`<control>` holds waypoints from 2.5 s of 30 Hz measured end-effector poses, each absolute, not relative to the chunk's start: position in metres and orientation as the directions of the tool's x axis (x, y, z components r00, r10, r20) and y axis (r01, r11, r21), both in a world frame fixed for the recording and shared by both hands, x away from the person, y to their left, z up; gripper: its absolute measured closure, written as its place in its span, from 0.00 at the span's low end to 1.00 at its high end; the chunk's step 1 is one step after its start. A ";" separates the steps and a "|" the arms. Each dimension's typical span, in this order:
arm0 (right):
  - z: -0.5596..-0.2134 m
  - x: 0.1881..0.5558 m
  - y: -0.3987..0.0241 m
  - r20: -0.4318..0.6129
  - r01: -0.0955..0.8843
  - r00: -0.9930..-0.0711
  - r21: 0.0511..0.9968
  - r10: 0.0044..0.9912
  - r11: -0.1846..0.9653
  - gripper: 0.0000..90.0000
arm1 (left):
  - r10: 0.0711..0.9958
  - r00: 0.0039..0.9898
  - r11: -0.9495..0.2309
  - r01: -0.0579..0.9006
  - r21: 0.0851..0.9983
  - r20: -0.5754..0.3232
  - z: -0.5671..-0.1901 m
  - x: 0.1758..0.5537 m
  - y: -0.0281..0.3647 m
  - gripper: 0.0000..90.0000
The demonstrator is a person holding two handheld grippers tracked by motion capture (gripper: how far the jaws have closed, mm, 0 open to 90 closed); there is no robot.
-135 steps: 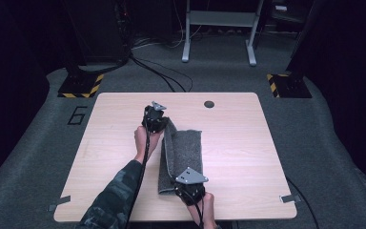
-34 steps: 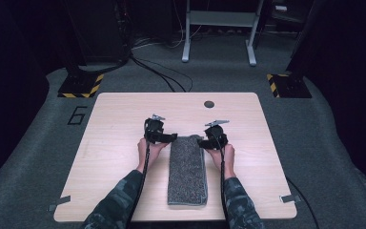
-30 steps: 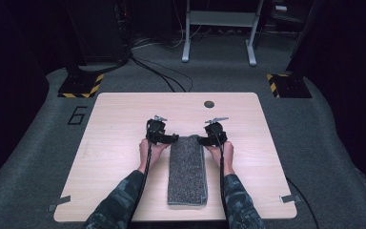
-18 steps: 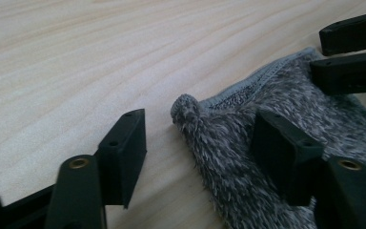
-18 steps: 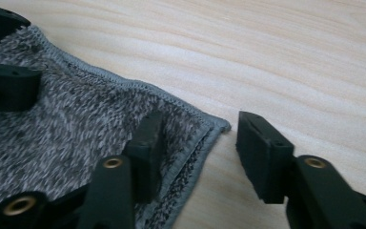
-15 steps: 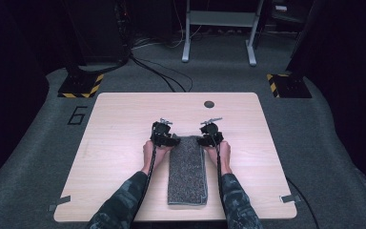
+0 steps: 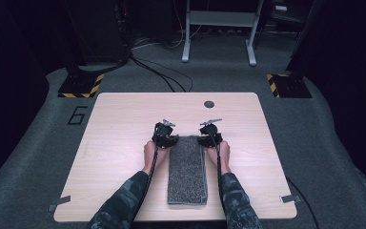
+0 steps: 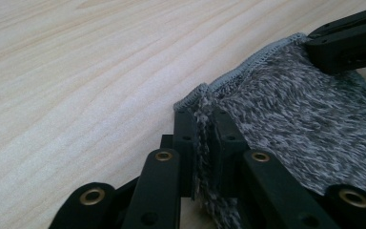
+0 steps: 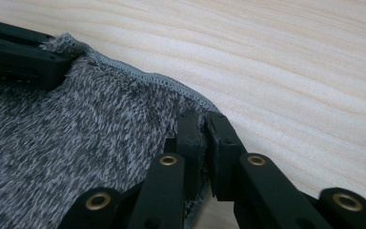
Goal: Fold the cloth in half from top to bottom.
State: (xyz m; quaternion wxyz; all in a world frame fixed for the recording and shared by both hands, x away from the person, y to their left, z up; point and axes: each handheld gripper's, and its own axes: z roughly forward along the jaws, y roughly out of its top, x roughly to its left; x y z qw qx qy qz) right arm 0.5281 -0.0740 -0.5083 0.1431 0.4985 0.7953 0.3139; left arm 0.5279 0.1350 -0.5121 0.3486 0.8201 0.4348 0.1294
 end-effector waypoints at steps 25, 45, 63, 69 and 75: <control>-0.464 0.517 -0.078 0.044 0.531 -0.515 0.801 0.856 0.278 0.96 | 0.797 0.601 -0.294 0.476 0.829 -0.062 -0.473 0.520 0.159 0.95; -0.451 0.534 -0.075 0.037 0.492 -0.505 0.833 0.862 0.253 0.96 | 0.784 0.620 -0.302 0.408 0.862 -0.019 -0.469 0.543 0.162 0.95; -0.437 0.535 -0.085 0.015 0.432 -0.512 0.869 0.859 0.242 0.96 | 0.766 0.643 -0.304 0.370 0.878 -0.006 -0.453 0.550 0.159 0.95; -0.436 0.535 -0.086 0.020 0.435 -0.507 0.869 0.862 0.236 0.96 | 0.767 0.641 -0.298 0.356 0.886 0.000 -0.449 0.551 0.158 0.95; -0.433 0.533 -0.088 0.017 0.419 -0.513 0.877 0.858 0.234 0.96 | 0.761 0.648 -0.291 0.344 0.893 -0.002 -0.444 0.546 0.160 0.95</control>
